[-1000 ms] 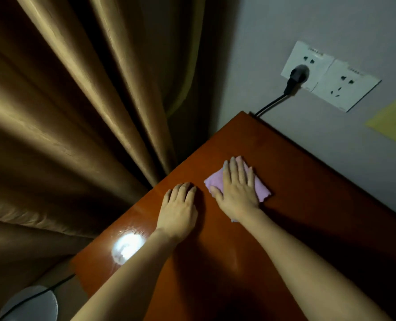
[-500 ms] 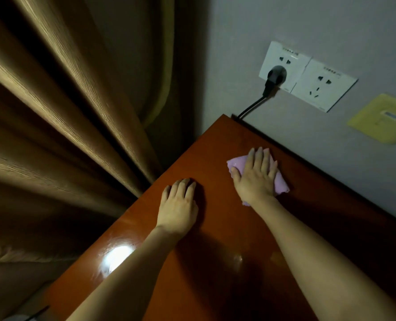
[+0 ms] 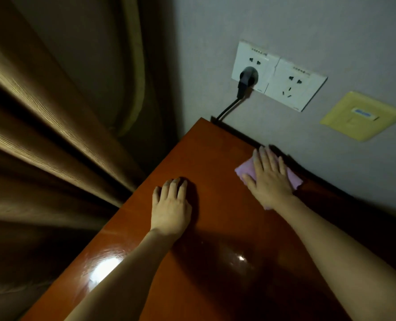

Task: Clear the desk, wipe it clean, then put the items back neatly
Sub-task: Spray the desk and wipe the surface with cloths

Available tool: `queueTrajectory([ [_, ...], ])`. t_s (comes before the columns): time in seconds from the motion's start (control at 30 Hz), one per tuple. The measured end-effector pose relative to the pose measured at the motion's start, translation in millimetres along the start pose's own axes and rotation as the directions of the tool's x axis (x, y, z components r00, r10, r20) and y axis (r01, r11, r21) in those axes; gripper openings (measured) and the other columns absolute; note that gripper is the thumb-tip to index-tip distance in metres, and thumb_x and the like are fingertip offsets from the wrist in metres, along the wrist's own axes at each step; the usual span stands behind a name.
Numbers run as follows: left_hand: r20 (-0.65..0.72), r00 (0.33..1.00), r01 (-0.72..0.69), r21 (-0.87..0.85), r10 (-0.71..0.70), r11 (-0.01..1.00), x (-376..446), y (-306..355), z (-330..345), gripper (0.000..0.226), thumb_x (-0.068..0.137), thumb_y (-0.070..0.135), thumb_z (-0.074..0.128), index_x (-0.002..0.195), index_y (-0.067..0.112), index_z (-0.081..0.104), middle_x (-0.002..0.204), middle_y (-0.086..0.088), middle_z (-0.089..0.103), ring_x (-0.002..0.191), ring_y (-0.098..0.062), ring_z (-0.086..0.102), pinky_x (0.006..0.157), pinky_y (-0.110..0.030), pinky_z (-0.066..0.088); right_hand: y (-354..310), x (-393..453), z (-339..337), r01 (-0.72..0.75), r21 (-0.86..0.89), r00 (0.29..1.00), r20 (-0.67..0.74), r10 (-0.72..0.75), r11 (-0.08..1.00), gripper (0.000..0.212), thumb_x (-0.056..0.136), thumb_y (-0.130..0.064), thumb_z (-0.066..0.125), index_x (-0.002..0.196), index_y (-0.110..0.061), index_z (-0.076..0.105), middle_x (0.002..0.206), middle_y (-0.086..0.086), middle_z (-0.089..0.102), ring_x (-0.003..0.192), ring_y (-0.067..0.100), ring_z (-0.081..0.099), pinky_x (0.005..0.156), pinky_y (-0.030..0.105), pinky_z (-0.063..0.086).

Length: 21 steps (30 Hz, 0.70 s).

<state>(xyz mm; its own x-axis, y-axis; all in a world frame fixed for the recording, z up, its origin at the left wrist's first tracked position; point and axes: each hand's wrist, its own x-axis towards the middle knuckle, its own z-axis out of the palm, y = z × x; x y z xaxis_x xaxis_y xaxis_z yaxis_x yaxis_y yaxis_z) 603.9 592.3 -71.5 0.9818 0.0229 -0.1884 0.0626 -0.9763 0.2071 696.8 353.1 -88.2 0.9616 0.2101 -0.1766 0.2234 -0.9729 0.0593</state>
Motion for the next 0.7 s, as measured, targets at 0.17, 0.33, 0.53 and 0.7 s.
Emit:
queueTrajectory([
  [0.17, 0.018, 1.000, 0.001, 0.040, -0.002, 0.999, 3.6, 3.2, -1.5, 0.056, 0.099, 0.030, 0.032, 0.151, 0.019, 0.015, 0.156, -0.002, 0.017, 0.145, -0.022, 0.008, 0.118, -0.041, 0.003, -65.5, 45.6, -9.8, -0.150, 0.091, 0.988, -0.014, 0.152, 0.984, 0.077, 0.097, -0.054, 0.017, 0.150, -0.003, -0.003, 0.158, 0.018, -0.002, 0.146, 0.031, -0.006, 0.115, 0.051, -0.004],
  [0.33, 0.017, 1.000, -0.003, 0.046, 0.002, 0.999, 5.6, 4.6, -1.5, 0.057, 0.097, 0.028, 0.037, 0.150, 0.017, 0.020, 0.155, -0.004, 0.022, 0.144, -0.024, 0.014, 0.117, -0.040, 0.007, -63.2, 6.9, 2.2, 0.299, -0.022, 0.951, -0.074, -0.300, 0.954, 0.082, 0.090, -0.059, 0.012, 0.148, -0.002, 0.019, 0.156, 0.017, 0.020, 0.146, 0.030, 0.011, 0.116, 0.050, 0.002],
  [0.53, 0.089, 0.995, -0.040, 0.041, 0.036, 0.998, 9.4, 32.7, 0.7, 0.056, 0.100, 0.028, 0.031, 0.151, 0.017, 0.011, 0.157, -0.006, 0.011, 0.146, -0.024, 0.004, 0.120, -0.043, 0.003, 29.6, -45.6, 14.8, 0.179, -0.021, 0.984, 0.005, -0.179, 0.984, 0.084, 0.094, -0.061, 0.007, 0.143, 0.000, 0.036, 0.150, 0.017, 0.034, 0.142, 0.028, 0.024, 0.113, 0.046, 0.014],
  [0.7, 0.110, 0.989, -0.101, 0.036, 0.096, 0.994, 6.4, 55.3, 4.8, 0.059, 0.099, 0.028, 0.033, 0.152, 0.019, 0.008, 0.159, -0.005, 0.006, 0.146, -0.024, 0.001, 0.119, -0.042, -0.001, 2.2, -8.5, 4.2, -0.244, 0.136, 0.969, -0.011, 0.248, 0.960, 0.079, 0.095, -0.056, 0.021, 0.150, -0.002, 0.004, 0.159, 0.016, 0.006, 0.147, 0.028, -0.001, 0.116, 0.050, -0.003],
])
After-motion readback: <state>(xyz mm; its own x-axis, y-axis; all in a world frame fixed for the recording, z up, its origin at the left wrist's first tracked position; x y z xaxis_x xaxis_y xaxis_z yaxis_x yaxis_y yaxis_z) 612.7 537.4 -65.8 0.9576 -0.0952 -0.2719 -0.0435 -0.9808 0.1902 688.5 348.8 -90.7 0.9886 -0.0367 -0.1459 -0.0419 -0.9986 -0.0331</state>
